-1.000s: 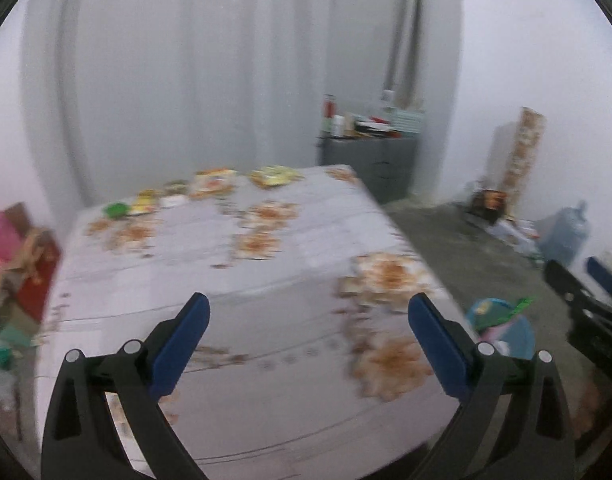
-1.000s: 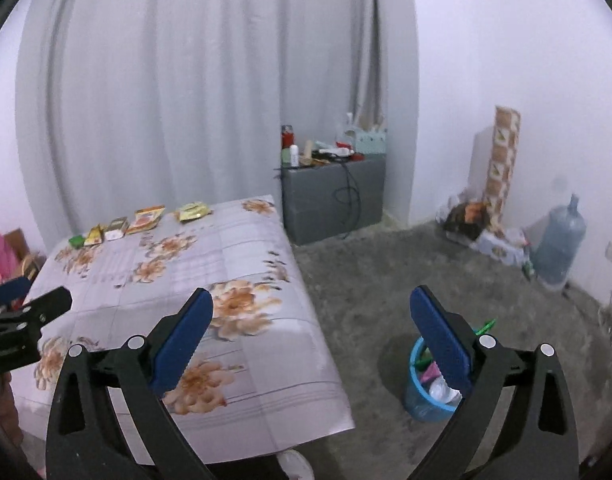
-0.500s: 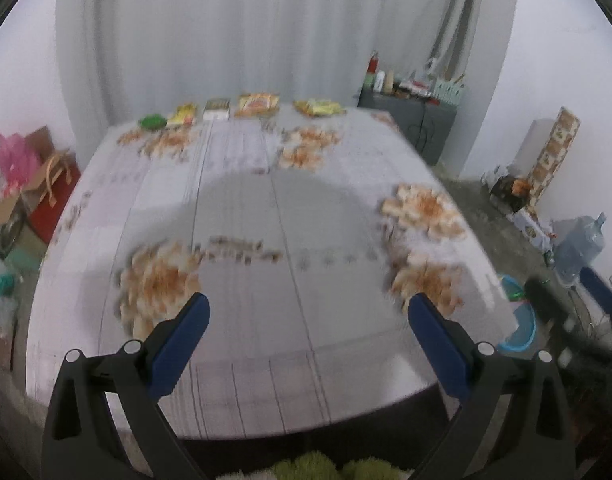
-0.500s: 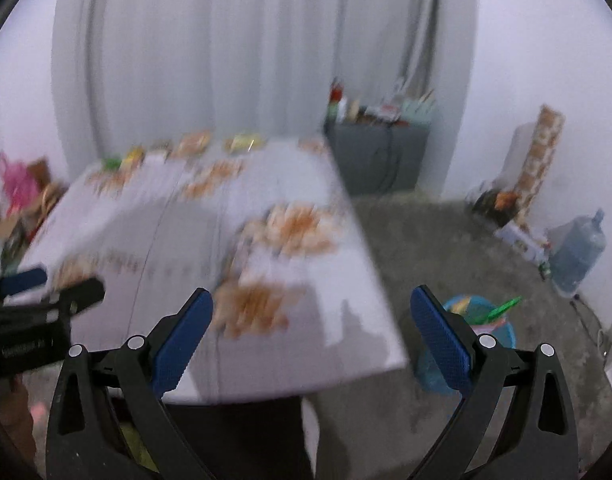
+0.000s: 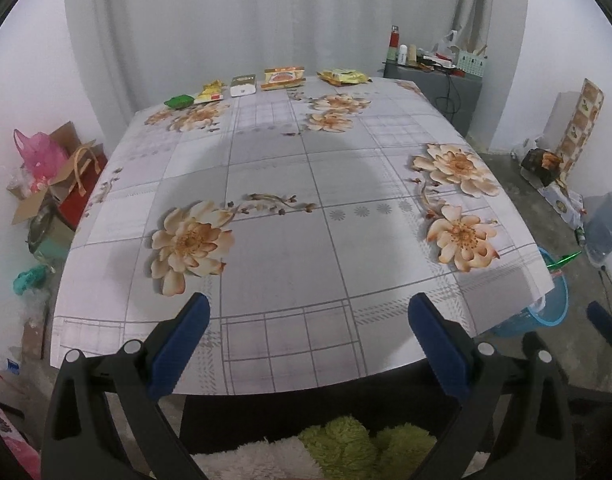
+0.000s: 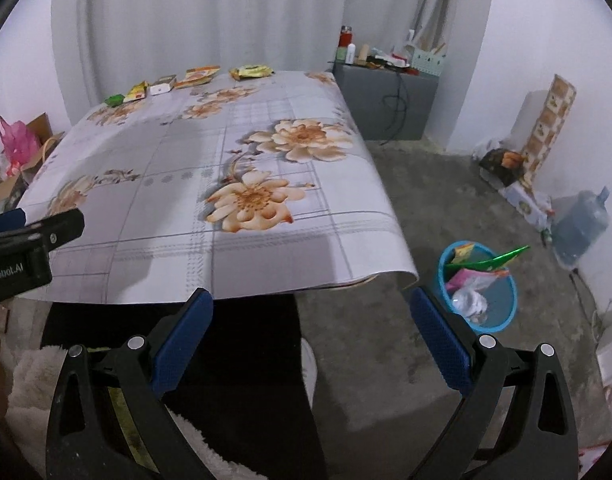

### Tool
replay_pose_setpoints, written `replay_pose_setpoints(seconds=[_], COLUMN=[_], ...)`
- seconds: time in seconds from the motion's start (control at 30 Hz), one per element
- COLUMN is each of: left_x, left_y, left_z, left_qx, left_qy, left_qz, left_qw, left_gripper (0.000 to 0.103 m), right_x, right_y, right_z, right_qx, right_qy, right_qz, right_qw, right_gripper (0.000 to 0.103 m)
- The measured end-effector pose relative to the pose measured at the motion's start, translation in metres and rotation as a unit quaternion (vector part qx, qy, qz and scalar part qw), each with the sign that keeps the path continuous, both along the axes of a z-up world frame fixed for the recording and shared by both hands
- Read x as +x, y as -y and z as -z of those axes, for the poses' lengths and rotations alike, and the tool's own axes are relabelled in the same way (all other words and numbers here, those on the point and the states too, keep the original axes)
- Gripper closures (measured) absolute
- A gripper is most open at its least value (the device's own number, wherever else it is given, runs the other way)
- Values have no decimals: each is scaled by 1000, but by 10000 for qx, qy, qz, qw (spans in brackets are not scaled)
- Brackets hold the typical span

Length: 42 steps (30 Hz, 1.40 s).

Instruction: Collect trash

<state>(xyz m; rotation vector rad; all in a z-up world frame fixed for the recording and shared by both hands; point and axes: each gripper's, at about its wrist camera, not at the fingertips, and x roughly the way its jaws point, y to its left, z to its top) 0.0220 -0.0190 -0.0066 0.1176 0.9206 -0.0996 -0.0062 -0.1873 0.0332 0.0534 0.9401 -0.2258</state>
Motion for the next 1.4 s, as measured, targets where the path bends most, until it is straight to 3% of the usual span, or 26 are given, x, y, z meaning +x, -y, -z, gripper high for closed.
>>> replay_pose_setpoints(seconds=[0.57,1.4], left_x=[1,-2], left_y=[14,18], left_z=[5,7], left_qx=[353,436], left_qy=[-105,-147], left_qz=[106,192], left_qw=[9993,9988], left_gripper=[6,6], right_x=[-1,-3], right_y=[38,41], right_z=[-7,-8], right_qx=[-128,-89], right_qy=[161,217], right_qz=[380,382], right_qw=[9991,9990], right_gripper=[8,8])
